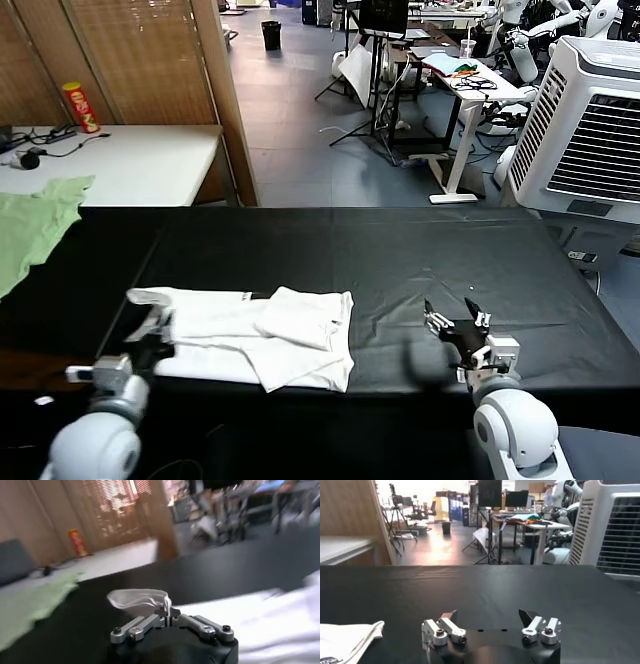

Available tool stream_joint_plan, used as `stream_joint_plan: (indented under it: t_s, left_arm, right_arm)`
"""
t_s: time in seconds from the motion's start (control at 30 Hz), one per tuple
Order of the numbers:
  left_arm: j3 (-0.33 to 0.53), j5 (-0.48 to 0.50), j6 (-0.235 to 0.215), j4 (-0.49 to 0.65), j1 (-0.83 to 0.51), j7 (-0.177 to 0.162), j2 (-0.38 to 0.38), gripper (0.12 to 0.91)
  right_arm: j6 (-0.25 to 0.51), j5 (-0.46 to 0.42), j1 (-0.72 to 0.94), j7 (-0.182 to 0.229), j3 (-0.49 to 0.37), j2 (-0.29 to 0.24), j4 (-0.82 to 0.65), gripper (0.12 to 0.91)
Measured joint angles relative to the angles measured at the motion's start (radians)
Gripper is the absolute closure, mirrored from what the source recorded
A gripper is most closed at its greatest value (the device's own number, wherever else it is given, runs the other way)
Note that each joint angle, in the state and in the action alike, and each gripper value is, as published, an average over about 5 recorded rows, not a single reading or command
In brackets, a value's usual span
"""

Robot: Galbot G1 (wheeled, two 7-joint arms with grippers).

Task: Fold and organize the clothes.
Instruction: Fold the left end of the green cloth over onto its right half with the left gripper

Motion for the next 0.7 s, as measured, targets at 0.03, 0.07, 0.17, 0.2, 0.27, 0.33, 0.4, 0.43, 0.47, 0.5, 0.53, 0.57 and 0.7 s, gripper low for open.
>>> stream_joint_plan:
  t_s: [0.03,0.07,0.17,0.2,0.27,0.33,0.4,0.43,0.47,0.5,0.53,0.57,0.7]
  left_arm:
    - [0.026,-0.028,0.013,-0.011,-0.011,-0.007,-0.010,0.878]
    - [0.052,-0.055,0.025,-0.020,-0.021,-0.012,-0.021,0.878]
    - [0.128,-0.118,0.051,-0.034,-0.056,-0.026,-0.053,0.878]
    - [0.153,-0.132,0.056,-0.036,-0.067,-0.031,-0.065,0.878]
    - [0.199,-0.150,0.063,-0.037,-0.088,-0.039,-0.087,0.878]
    - [0.241,-0.158,0.066,-0.034,-0.109,-0.046,-0.108,0.878]
    - [0.277,-0.164,0.067,-0.029,-0.130,-0.051,-0.127,0.878]
    - [0.293,-0.166,0.068,-0.026,-0.141,-0.053,-0.135,0.878]
    - [0.306,-0.167,0.068,-0.024,-0.151,-0.054,-0.143,0.878]
    - [0.318,-0.168,0.068,-0.022,-0.159,-0.055,-0.151,0.878]
    - [0.329,-0.167,0.068,-0.020,-0.165,-0.055,-0.158,0.878]
    - [0.338,-0.165,0.068,-0.018,-0.169,-0.055,-0.164,0.878]
    - [0.364,-0.157,0.067,-0.012,-0.172,-0.055,-0.188,0.878]
  right_arm:
    - [0.000,-0.002,-0.004,0.000,0.004,0.000,0.001,0.227]
    - [0.000,-0.004,-0.007,0.000,0.008,0.001,0.003,0.227]
    - [0.000,-0.010,-0.016,0.000,0.021,0.002,0.006,0.227]
    - [0.000,-0.011,-0.019,0.000,0.025,0.003,0.008,0.227]
    - [-0.001,-0.015,-0.026,0.000,0.031,0.005,0.009,0.227]
    - [-0.001,-0.021,-0.031,0.000,0.034,0.009,0.010,0.227]
    - [-0.001,-0.026,-0.035,0.000,0.036,0.014,0.010,0.227]
    - [-0.001,-0.028,-0.036,0.000,0.036,0.016,0.010,0.227]
    - [-0.001,-0.030,-0.037,0.000,0.036,0.018,0.010,0.227]
    - [-0.001,-0.032,-0.037,0.000,0.036,0.020,0.010,0.227]
    - [-0.001,-0.034,-0.036,-0.001,0.035,0.021,0.009,0.227]
    - [-0.001,-0.036,-0.035,-0.001,0.034,0.022,0.009,0.227]
    - [-0.001,-0.043,-0.029,-0.001,0.027,0.028,0.002,0.227]
